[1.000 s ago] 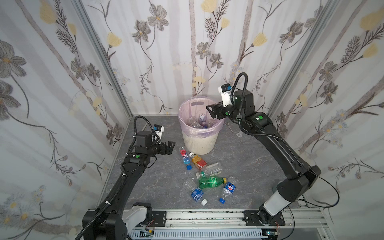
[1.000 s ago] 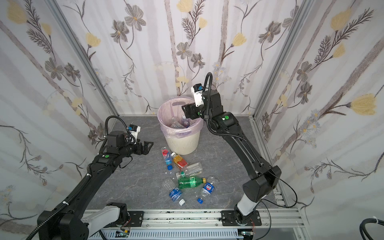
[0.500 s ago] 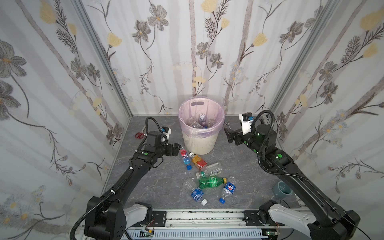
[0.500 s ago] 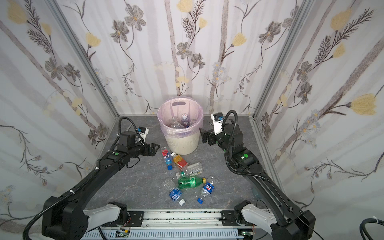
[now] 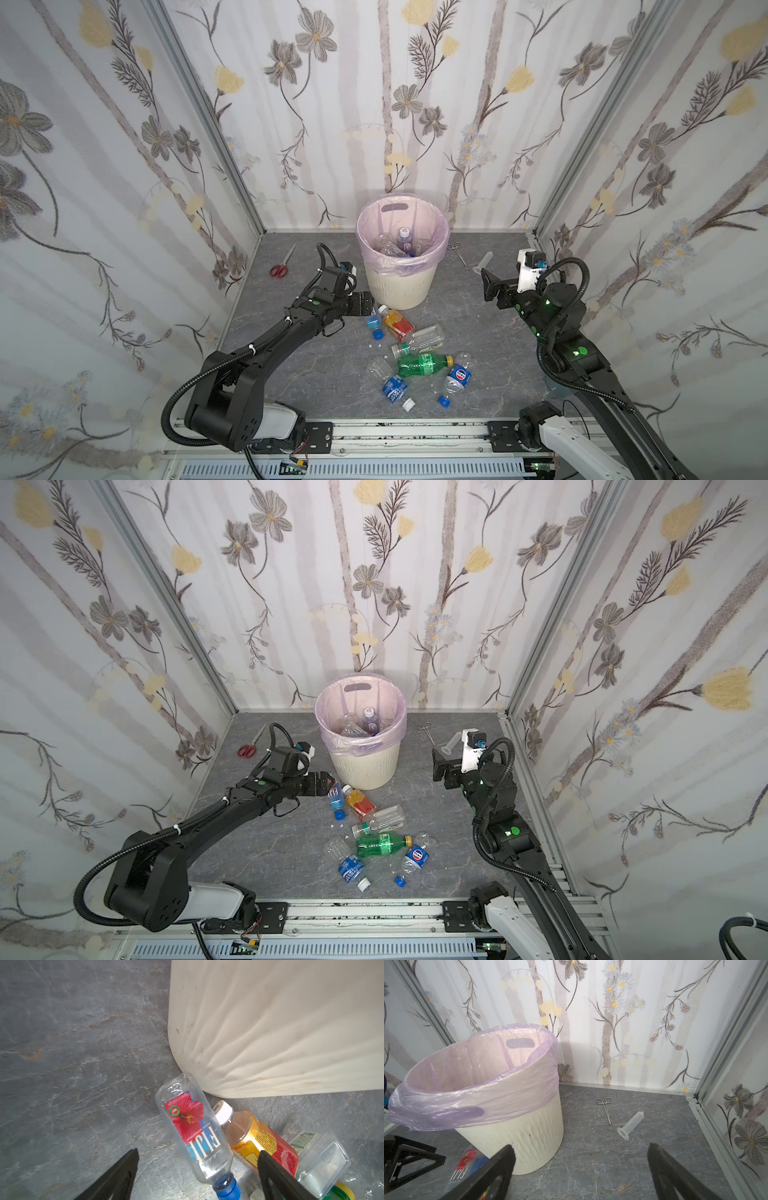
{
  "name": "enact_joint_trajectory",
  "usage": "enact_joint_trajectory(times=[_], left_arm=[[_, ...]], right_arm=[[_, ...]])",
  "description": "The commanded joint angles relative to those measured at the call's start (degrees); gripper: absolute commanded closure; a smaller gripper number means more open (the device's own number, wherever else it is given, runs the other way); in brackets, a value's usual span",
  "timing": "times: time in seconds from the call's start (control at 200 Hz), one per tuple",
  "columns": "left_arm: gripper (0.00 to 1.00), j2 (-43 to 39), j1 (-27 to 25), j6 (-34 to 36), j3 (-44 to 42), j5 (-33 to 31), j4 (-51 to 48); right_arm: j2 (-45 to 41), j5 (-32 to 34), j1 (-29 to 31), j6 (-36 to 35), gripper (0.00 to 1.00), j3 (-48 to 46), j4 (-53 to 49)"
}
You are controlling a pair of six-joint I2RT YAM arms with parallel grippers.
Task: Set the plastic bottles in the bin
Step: 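Withdraw the right gripper from the bin while the left gripper lowers over the FIJI bottle, then close the left gripper on the FIJI bottle and lift it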
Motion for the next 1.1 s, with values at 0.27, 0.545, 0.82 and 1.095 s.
enact_joint_trajectory(times=[0.27, 0.545, 0.82, 1.095], left_arm=[[0.15, 6.56, -1.69, -10.65, 1.24, -3.51, 3.50], [0.19, 10.14, -3.20, -15.81, 1.23, -6.11, 4.59], [0.22, 12.97, -4.42, -18.55, 1.54, -7.02, 5.51], [0.28, 13.96, -4.51, -20.45, -0.29, -9.83, 5.51]], right_arm=[[-1.13, 0.55, -0.48, -0.70, 0.00, -2.38, 2.55], [-0.80, 0.47, -0.92, -1.24, 0.00, -3.64, 3.40], [0.27, -0.47, -1.28, -1.32, 0.00, -4.16, 4.35], [-0.85, -0.06, -1.50, -1.50, 0.00, -5.51, 4.59]])
